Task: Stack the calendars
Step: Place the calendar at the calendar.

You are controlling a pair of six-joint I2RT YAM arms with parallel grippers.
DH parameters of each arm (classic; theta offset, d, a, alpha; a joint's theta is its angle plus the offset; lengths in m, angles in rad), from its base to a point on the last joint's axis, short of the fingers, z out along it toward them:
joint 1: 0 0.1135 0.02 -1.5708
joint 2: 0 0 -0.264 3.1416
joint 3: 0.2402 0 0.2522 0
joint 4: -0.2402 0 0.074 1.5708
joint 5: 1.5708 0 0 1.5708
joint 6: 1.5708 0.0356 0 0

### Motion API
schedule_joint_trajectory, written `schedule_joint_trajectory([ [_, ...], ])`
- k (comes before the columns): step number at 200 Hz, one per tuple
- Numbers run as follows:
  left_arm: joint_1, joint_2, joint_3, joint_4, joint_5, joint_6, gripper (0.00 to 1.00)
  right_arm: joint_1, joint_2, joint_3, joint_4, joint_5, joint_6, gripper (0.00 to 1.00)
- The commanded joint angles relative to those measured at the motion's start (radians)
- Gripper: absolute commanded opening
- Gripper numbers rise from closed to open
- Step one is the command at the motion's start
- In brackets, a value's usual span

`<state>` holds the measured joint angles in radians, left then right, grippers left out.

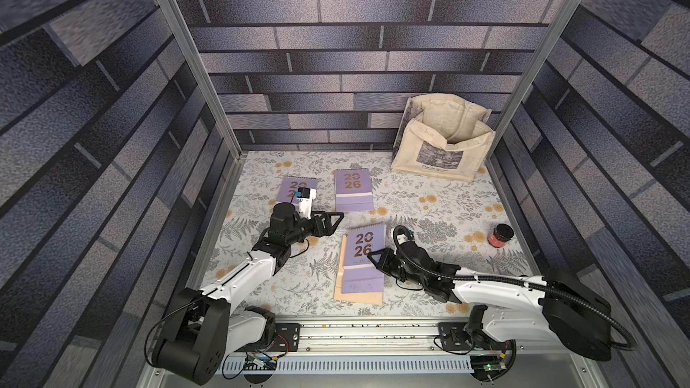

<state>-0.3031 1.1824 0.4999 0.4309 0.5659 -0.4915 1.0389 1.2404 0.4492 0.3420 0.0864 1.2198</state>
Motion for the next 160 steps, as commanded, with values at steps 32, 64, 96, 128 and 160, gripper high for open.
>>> schedule_joint_trajectory([
  [32, -0.008, 0.007, 0.018, 0.011, 0.029, -0.007, 1.0, 0.02, 0.032, 0.005, 0.105, -0.025, 0.016, 0.0],
  [64, -0.014, 0.01, 0.022, 0.008, 0.041, -0.007, 1.0, 0.023, 0.056, -0.004, 0.135, -0.022, 0.03, 0.0],
  [96, -0.028, 0.011, 0.026, 0.001, 0.051, -0.005, 1.0, 0.03, 0.081, -0.017, 0.172, -0.018, 0.047, 0.0],
  [128, -0.039, 0.01, 0.028, -0.004, 0.06, -0.004, 1.0, 0.039, 0.083, -0.031, 0.185, -0.007, 0.059, 0.0],
  [160, -0.061, 0.008, 0.031, -0.006, 0.082, -0.004, 1.0, 0.045, 0.07, -0.051, 0.182, 0.011, 0.065, 0.0],
])
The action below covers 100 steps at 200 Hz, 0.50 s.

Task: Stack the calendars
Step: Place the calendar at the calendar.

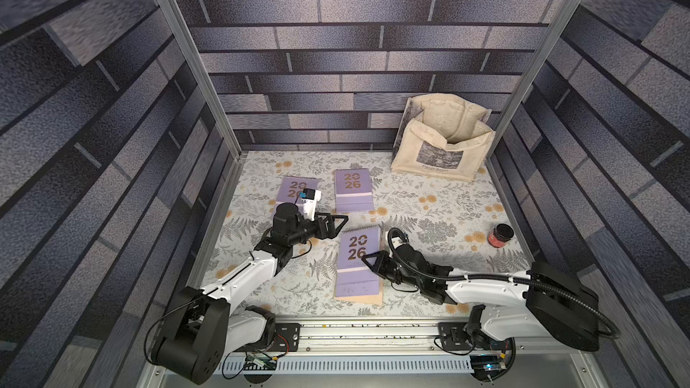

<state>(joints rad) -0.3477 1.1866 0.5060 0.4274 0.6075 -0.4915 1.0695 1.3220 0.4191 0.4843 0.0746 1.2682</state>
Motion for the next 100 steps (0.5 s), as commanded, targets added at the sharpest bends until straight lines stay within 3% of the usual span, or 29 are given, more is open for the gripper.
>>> schedule_joint_trajectory([
  [1, -0.018, 0.004, 0.025, -0.003, 0.042, -0.004, 1.0, 0.015, -0.012, -0.022, 0.039, 0.023, 0.017, 0.0],
  [45, -0.06, 0.033, 0.051, -0.015, 0.16, -0.02, 1.0, 0.019, -0.017, -0.045, 0.034, 0.033, 0.019, 0.0],
  [100, -0.133, 0.06, 0.042, -0.021, 0.162, -0.019, 1.0, 0.023, -0.015, -0.056, 0.03, 0.041, 0.019, 0.0],
])
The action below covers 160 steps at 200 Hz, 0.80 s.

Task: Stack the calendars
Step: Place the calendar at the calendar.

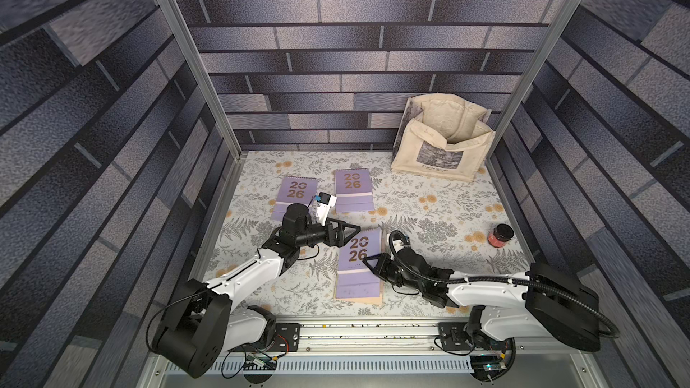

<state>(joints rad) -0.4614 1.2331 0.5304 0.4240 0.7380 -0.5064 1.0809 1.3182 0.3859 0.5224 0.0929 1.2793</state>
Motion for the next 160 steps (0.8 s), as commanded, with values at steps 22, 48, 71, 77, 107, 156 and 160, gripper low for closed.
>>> schedule_joint_trajectory([
  [22, -0.032, 0.016, 0.017, -0.025, 0.031, 0.003, 1.0, 0.013, -0.011, -0.025, -0.013, 0.028, 0.009, 0.0],
  [48, -0.043, 0.027, 0.02, -0.034, 0.044, 0.012, 1.0, 0.014, -0.005, -0.028, -0.015, 0.028, 0.011, 0.0],
  [71, -0.06, 0.051, 0.02, -0.037, 0.052, 0.018, 1.0, 0.016, -0.004, -0.026, -0.018, 0.031, 0.01, 0.0],
  [77, -0.065, 0.057, 0.02, -0.038, 0.053, 0.019, 1.0, 0.015, -0.004, -0.025, -0.02, 0.034, 0.01, 0.0],
  [107, -0.084, 0.074, 0.019, -0.033, 0.046, 0.018, 1.0, 0.018, -0.001, -0.025, -0.026, 0.034, 0.012, 0.0],
  [156, -0.095, 0.109, 0.017, -0.031, 0.031, 0.017, 1.0, 0.02, 0.002, -0.021, -0.05, 0.035, 0.013, 0.0],
  [160, -0.095, 0.113, 0.017, -0.032, 0.031, 0.017, 1.0, 0.02, 0.002, -0.021, -0.053, 0.035, 0.013, 0.0],
])
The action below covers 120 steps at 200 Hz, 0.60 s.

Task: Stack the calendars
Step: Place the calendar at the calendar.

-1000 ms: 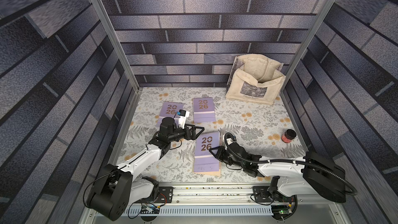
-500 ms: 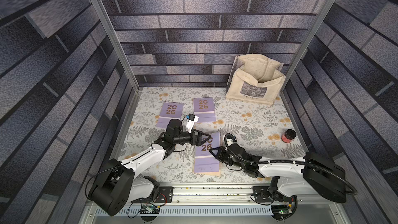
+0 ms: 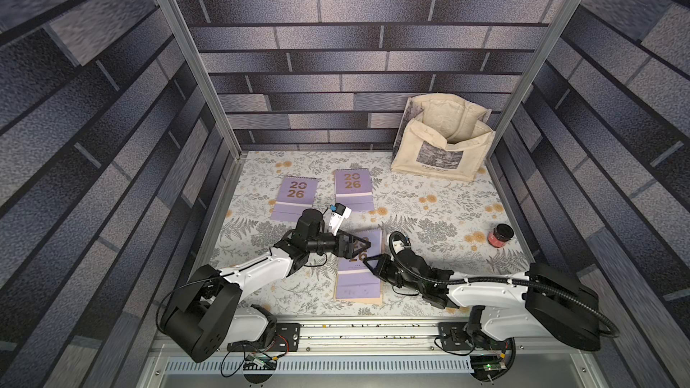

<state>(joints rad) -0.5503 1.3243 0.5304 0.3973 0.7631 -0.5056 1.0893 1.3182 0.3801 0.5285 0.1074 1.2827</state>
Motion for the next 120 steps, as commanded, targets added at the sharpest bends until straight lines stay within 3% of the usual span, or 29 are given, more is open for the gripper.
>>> schedule_joint_trajectory([
  [1, -0.007, 0.023, 0.017, -0.006, 0.005, 0.017, 1.0, 0.011, 0.002, -0.014, -0.06, 0.02, 0.009, 0.0],
  [61, -0.011, 0.057, 0.021, -0.011, -0.015, 0.017, 1.0, 0.014, 0.013, 0.005, -0.103, 0.016, 0.009, 0.04],
  [105, -0.011, 0.059, 0.023, -0.023, -0.024, 0.021, 1.0, 0.015, 0.006, 0.008, -0.145, 0.021, 0.015, 0.17],
  [120, -0.011, 0.061, 0.023, -0.025, -0.024, 0.021, 1.0, 0.015, 0.004, 0.012, -0.161, 0.019, 0.014, 0.3],
])
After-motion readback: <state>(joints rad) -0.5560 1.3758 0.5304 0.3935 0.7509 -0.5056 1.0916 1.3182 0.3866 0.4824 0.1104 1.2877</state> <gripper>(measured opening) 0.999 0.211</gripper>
